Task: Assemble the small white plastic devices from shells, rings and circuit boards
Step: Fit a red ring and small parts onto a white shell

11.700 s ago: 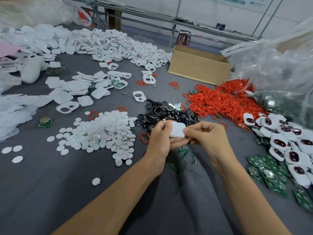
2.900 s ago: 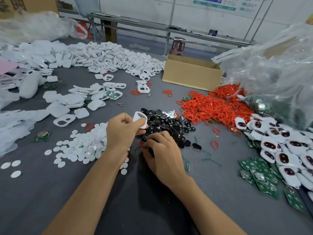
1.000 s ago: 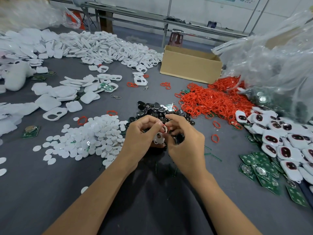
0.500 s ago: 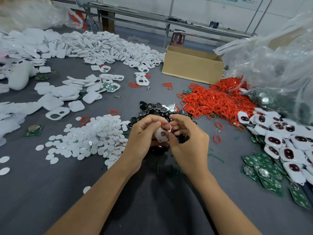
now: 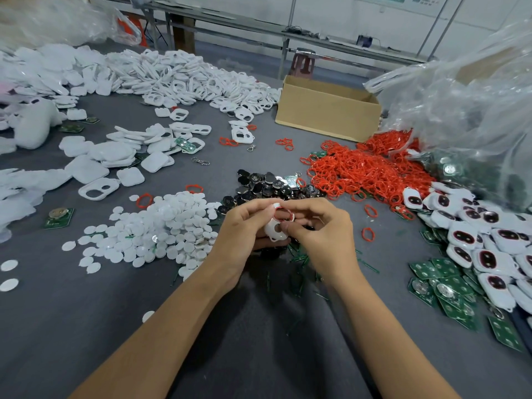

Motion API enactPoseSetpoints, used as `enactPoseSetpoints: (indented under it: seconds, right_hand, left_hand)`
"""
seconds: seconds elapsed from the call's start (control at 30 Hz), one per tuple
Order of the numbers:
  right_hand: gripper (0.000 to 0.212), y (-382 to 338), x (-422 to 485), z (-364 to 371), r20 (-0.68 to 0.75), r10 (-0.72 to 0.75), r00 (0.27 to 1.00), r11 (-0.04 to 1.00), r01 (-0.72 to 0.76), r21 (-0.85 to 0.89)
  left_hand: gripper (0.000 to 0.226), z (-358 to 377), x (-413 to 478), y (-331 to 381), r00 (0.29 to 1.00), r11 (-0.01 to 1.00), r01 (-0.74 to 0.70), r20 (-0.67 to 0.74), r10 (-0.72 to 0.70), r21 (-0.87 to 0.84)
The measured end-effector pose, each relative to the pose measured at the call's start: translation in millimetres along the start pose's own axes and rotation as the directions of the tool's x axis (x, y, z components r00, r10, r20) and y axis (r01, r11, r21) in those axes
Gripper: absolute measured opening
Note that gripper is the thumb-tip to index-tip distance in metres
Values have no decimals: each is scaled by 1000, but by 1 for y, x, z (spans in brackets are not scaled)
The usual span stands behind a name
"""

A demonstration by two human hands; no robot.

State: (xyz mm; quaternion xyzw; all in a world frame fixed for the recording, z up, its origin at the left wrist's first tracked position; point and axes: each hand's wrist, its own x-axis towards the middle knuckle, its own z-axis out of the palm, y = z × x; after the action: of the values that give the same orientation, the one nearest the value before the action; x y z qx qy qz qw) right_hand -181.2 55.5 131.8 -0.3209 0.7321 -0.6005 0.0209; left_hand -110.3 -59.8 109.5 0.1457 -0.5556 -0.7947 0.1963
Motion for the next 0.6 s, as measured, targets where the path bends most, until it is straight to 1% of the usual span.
enactPoseSetpoints:
  seconds: [0.1, 0.23, 0.43, 0.6]
  right_hand:
    - [41, 0, 1, -1, 24, 63, 998, 994, -65, 93]
    - [42, -1, 1, -1, 22, 61, 998, 993, -63, 101]
    - [36, -3, 1, -3, 18, 100, 995, 971, -101, 216]
    - [38, -3, 1, -3, 15, 90, 996, 974, -92, 205]
  left_hand:
    - [19, 0, 0, -2, 1000, 1000, -11, 1, 11, -20]
    - [20, 0, -1, -4, 1000, 998, -4, 4, 4, -60]
    - [22, 3, -2, -1, 998, 984, 27, 67, -15, -175]
    - [22, 4, -3, 1, 998, 981, 26, 61, -14, -192]
